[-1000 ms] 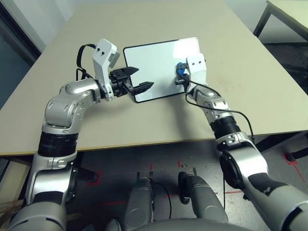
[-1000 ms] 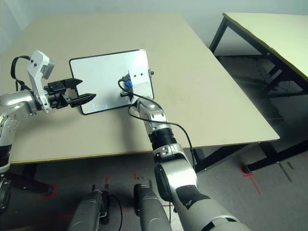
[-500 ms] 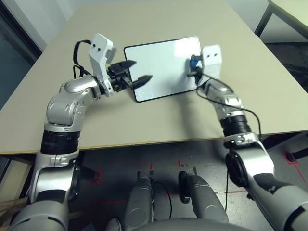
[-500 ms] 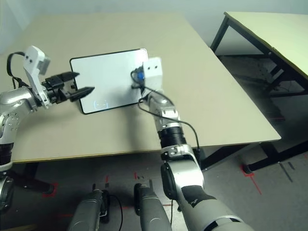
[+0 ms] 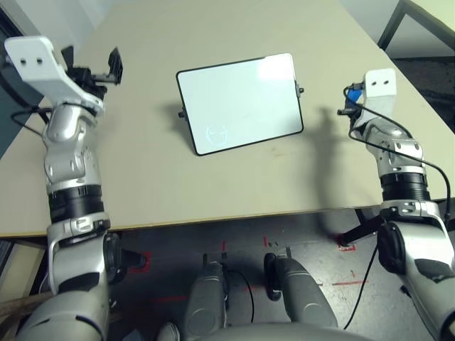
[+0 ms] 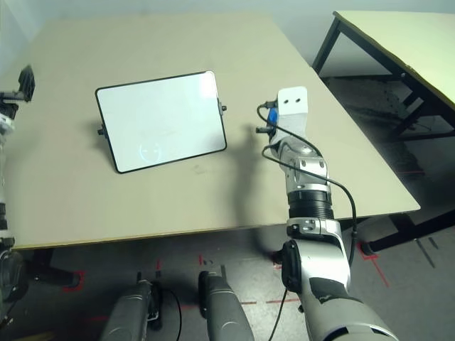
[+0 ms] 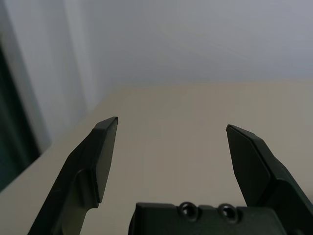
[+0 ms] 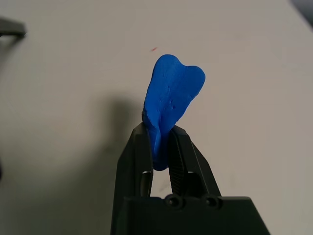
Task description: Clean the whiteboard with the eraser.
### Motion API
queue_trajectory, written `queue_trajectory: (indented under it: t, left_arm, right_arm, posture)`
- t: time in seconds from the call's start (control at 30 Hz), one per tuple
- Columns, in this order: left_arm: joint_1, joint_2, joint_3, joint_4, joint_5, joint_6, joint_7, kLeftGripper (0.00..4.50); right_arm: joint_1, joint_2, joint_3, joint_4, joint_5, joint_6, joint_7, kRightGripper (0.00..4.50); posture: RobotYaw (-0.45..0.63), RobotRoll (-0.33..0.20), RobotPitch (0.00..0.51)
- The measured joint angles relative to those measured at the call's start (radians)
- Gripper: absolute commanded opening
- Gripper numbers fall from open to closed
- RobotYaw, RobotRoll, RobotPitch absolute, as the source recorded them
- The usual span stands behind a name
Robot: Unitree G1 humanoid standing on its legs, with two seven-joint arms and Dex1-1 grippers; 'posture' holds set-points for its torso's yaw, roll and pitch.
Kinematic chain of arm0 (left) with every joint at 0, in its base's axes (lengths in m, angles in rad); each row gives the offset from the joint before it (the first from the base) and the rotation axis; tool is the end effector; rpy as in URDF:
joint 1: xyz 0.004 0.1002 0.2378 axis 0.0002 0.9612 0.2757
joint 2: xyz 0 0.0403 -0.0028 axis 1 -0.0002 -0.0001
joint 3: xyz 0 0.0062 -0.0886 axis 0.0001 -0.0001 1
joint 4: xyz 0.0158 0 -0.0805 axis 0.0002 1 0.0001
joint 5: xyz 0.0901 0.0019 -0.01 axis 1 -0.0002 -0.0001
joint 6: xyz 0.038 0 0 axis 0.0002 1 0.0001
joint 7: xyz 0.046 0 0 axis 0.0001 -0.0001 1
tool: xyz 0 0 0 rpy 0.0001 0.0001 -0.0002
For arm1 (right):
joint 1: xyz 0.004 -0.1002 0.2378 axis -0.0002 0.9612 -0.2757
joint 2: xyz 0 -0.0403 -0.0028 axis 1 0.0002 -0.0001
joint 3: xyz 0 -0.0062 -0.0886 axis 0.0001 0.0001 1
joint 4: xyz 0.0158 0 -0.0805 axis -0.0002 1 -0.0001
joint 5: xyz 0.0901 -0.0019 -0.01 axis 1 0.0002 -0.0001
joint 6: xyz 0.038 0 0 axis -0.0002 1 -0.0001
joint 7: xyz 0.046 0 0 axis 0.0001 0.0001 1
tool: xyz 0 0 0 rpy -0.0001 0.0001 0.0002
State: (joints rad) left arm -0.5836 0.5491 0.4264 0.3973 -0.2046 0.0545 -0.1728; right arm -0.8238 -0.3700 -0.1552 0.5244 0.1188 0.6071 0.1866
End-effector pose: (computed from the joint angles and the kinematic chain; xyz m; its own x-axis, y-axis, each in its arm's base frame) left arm 0.2616 0.3025 0.1837 0.9259 0.2346 0.2960 -0.2690 0.9598 0.0806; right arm 0.3144 -0.2138 0.1696 0.9610 0.0271 -0.2751 -0.0455 0.9971 -0.0607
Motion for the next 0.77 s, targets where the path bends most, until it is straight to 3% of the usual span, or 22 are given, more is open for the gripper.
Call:
queue_trajectory:
  t: [0.1, 0.3, 0.5, 0.63, 0.77]
  left_arm:
    - [0.052, -0.040, 0.000, 0.055, -0.003, 0.000, 0.012, 4.50]
    - [0.052, -0.058, 0.017, 0.131, -0.033, 0.013, 0.037, 4.50]
    - [0.017, -0.043, 0.017, 0.126, -0.042, 0.023, 0.046, 4.50]
    - [0.028, -0.013, 0.027, 0.111, -0.040, 0.032, 0.065, 4.50]
    - [0.061, 0.012, 0.047, 0.102, -0.027, 0.029, 0.113, 4.50]
  right_arm:
    - [-0.003, 0.004, 0.029, 0.051, 0.000, -0.003, 0.058, 0.44]
    - [-0.024, 0.002, 0.065, 0.214, -0.010, -0.135, 0.166, 2.45]
    - [-0.122, -0.041, -0.020, 0.364, 0.010, -0.433, 0.147, 4.40]
    - [-0.160, -0.121, -0.081, 0.438, 0.005, -0.594, 0.011, 4.46]
    - [-0.155, -0.137, -0.105, 0.495, -0.009, -0.644, -0.130, 4.46]
  posture:
    - [-0.01, 0.000, 0.092]
    - [0.01, 0.000, 0.110]
    - [0.03, 0.000, 0.130]
    - [0.04, 0.000, 0.134]
    - [0.04, 0.000, 0.120]
